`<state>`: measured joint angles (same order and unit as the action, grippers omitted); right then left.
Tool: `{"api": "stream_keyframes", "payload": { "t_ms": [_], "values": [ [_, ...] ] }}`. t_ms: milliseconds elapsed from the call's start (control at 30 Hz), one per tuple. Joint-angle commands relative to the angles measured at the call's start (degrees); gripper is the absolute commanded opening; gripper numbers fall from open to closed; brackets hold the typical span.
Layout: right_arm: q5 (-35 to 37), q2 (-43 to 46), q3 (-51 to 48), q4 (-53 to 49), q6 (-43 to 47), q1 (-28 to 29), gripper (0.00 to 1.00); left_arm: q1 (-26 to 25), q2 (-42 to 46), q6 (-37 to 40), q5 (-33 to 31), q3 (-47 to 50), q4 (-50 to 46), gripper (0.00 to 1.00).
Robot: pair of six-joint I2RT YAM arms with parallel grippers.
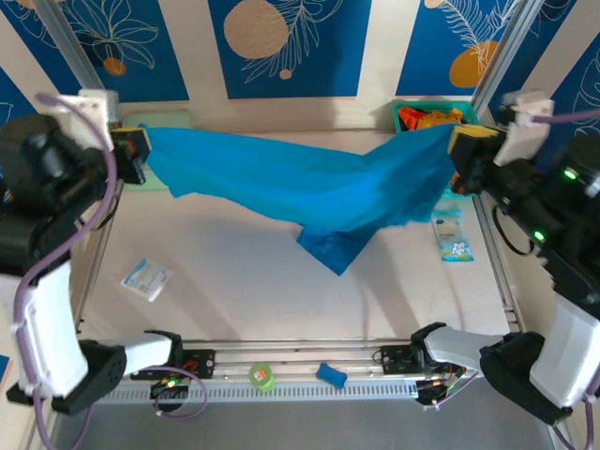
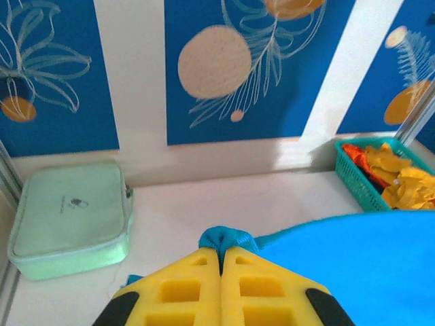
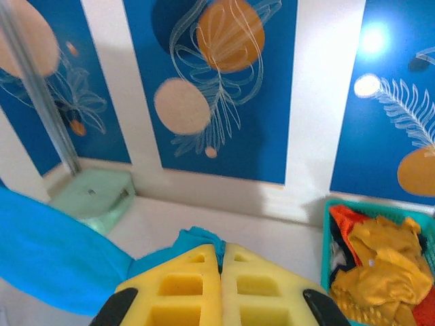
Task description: Fold and stack the t-shirts
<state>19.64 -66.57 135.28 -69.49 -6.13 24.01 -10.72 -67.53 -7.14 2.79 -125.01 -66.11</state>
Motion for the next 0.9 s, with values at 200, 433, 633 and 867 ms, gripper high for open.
{"api": "stream_keyframes", "payload": {
  "t_ms": [200, 433, 633, 867],
  "values": [
    [-7.7, 3.4, 13.8, -6.9, -1.3, -0.3, 0.00, 0.2, 14.0, 0.2, -6.0, 0.0, 2.4, 0.00],
    [-1.6, 4.8, 13.9, -3.5, 2.2, -0.3, 0.00, 0.2, 14.4, 0.2, -9.5, -0.3, 5.2, 0.00],
    [10.9, 0.8, 12.2, 1.6, 9.1, 4.6, 0.00, 0.2, 10.5, 2.2, -12.7, 0.4, 8.7, 0.00],
    [26.0, -5.6, 1.8, 15.8, 22.3, 9.8, 0.00, 0.2, 4.1, 6.6, -17.9, 6.5, 15.3, 0.00]
  ]
}}
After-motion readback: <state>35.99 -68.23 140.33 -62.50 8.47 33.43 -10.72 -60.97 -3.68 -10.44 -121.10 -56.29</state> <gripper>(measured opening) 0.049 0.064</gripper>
